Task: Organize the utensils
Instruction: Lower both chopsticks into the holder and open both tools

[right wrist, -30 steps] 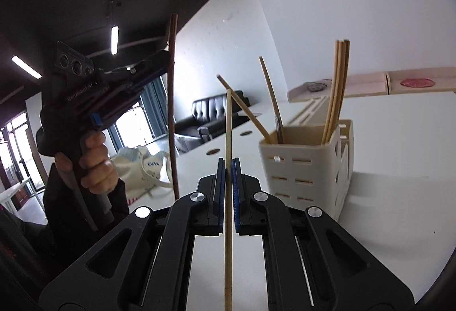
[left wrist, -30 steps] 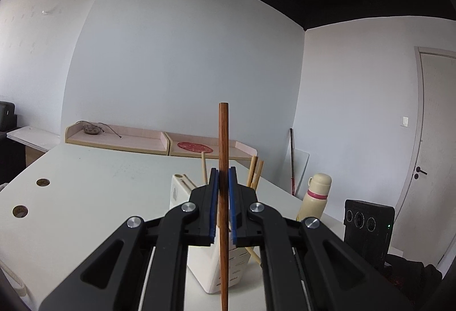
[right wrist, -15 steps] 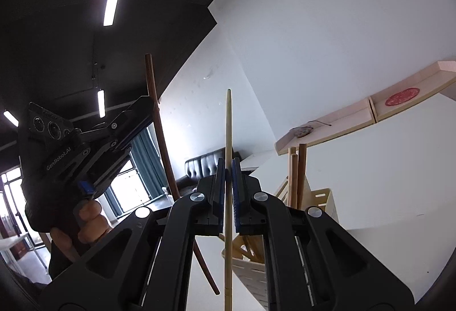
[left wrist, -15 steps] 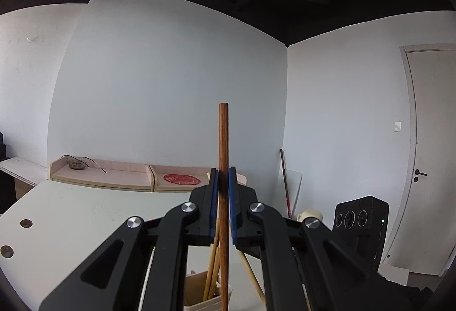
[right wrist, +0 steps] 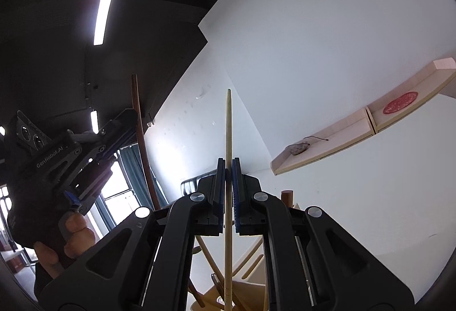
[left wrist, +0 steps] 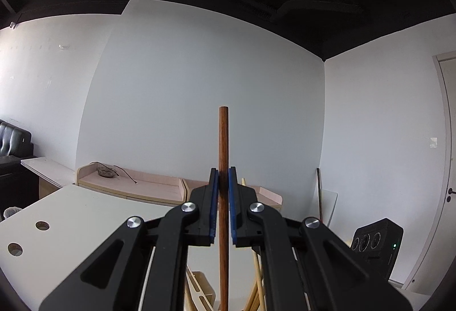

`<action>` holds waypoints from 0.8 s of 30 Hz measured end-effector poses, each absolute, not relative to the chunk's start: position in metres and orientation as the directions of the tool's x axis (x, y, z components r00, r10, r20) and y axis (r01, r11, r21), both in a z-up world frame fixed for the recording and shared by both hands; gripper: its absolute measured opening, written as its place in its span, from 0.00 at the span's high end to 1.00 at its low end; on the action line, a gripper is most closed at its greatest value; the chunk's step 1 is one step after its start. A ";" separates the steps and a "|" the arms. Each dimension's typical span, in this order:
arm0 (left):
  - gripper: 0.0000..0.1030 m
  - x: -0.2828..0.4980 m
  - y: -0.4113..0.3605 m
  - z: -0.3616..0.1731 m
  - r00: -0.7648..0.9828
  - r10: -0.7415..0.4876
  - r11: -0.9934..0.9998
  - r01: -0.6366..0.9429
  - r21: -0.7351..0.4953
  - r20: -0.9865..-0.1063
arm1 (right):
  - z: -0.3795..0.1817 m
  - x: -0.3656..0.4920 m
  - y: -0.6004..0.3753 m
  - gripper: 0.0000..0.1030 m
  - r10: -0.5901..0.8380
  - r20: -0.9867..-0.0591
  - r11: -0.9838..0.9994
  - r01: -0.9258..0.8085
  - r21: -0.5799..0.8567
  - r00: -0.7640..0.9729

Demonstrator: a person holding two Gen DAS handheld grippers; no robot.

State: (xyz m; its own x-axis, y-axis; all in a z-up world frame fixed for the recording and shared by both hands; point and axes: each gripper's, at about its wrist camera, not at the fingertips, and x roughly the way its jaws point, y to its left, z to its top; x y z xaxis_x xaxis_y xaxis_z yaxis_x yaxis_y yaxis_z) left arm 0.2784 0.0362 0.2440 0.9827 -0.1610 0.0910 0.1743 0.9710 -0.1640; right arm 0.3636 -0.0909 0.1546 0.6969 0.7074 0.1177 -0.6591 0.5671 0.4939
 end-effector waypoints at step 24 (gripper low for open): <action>0.93 0.277 0.032 0.208 0.985 -0.167 0.977 0.172 -0.129 0.046 | 0.144 0.342 -0.076 0.95 0.718 0.032 0.651 -0.687 0.323 0.695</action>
